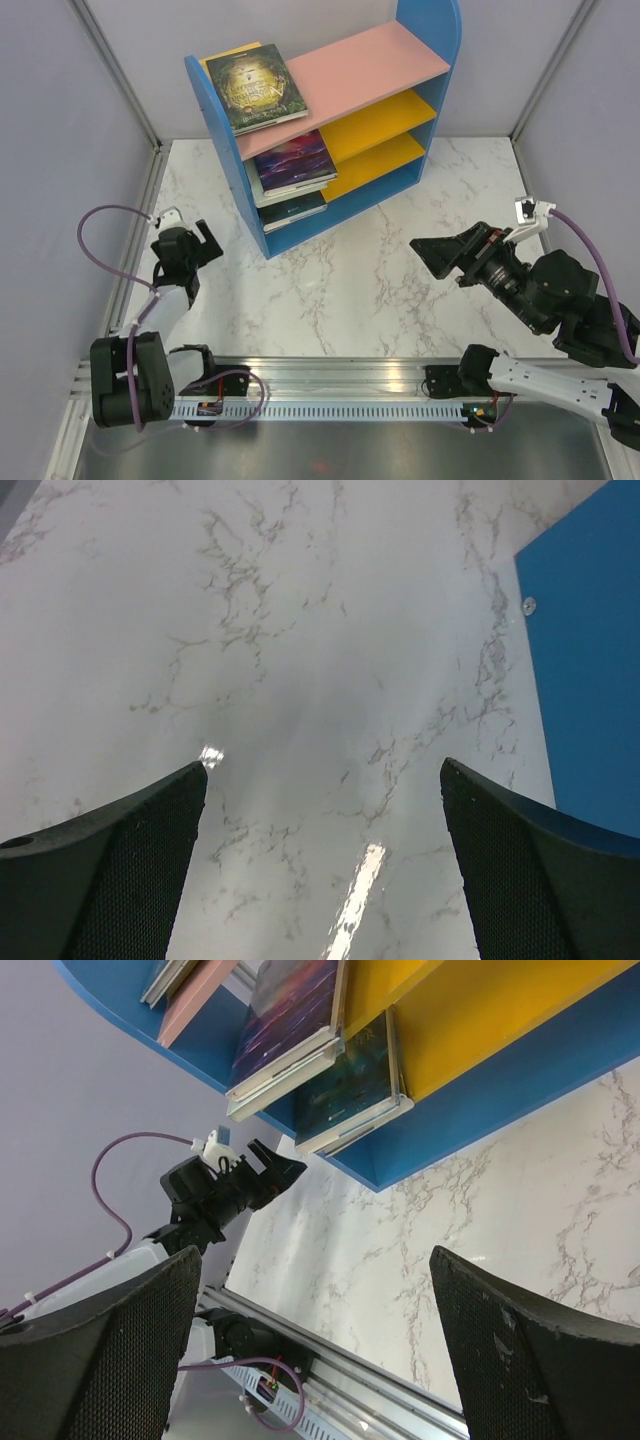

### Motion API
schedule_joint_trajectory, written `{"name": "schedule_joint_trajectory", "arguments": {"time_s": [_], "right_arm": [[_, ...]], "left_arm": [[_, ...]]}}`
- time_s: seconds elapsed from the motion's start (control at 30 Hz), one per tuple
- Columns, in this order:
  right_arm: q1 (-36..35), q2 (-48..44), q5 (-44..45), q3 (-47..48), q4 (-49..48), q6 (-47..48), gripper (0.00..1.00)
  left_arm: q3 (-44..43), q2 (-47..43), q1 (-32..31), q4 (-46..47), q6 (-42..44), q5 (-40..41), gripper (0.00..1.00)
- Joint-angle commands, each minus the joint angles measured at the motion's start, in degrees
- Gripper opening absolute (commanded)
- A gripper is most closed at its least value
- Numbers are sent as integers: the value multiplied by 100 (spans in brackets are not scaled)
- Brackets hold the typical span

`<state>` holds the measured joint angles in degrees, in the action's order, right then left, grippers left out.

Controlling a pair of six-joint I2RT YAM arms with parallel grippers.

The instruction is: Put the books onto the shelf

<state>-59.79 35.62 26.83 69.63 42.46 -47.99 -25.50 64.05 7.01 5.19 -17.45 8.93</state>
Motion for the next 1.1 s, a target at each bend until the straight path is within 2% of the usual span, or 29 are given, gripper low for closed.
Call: {"name": "schedule_joint_trajectory", "arguments": {"time_s": [0.0,0.1,0.13,0.23,0.33,0.47,0.5,0.53,0.57,0.6,0.67,0.77,0.83,0.9,0.93,1.0,1.07], "right_arm": [[-6,-46,-72,-63,-63,44,98],[-6,33,-55,-46,60,0,98],[-15,111,-64,-37,70,9,98],[-6,270,-29,-2,87,44,98],[-15,463,59,60,79,88,98],[-15,543,182,16,70,-26,98],[-6,499,200,-54,52,-79,98],[-6,473,226,-124,26,-131,98],[-6,420,226,-307,-96,-175,98],[-15,333,270,-396,-193,-263,98],[-6,236,401,-625,-465,-334,98],[-6,95,709,-819,-799,-185,98],[-6,191,894,-819,-871,183,98],[-6,488,964,-784,-853,508,98],[-6,629,965,-749,-827,927,98],[-6,1050,1034,-679,-748,1264,98],[-6,1298,1471,-661,-686,1607,98]], "left_arm": [[334,168,20,2107,593,-312,100],[457,362,20,2687,603,-426,100],[606,415,29,3237,646,-662,100],[686,869,20,3891,751,-1075,100],[406,1292,20,3937,787,-1358,99],[168,1628,-198,3876,1243,-2088,90],[203,1654,-339,3997,1488,-2062,91],[403,1776,-523,4373,1664,-1792,98],[370,1734,-925,4368,1736,-1494,100],[344,1751,-1051,4342,1954,-1212,100],[458,1690,-1105,4377,1921,-946,100],[790,1611,-1140,4911,1851,-560,100],[1607,1907,-1157,6845,1929,-637,100],[1469,1716,-1377,6112,2035,-436,100],[1460,1855,-1360,6482,1992,-140,100],[1381,1770,-1360,6163,1852,21,100],[1424,1873,-1360,6414,1868,39,100]]}}
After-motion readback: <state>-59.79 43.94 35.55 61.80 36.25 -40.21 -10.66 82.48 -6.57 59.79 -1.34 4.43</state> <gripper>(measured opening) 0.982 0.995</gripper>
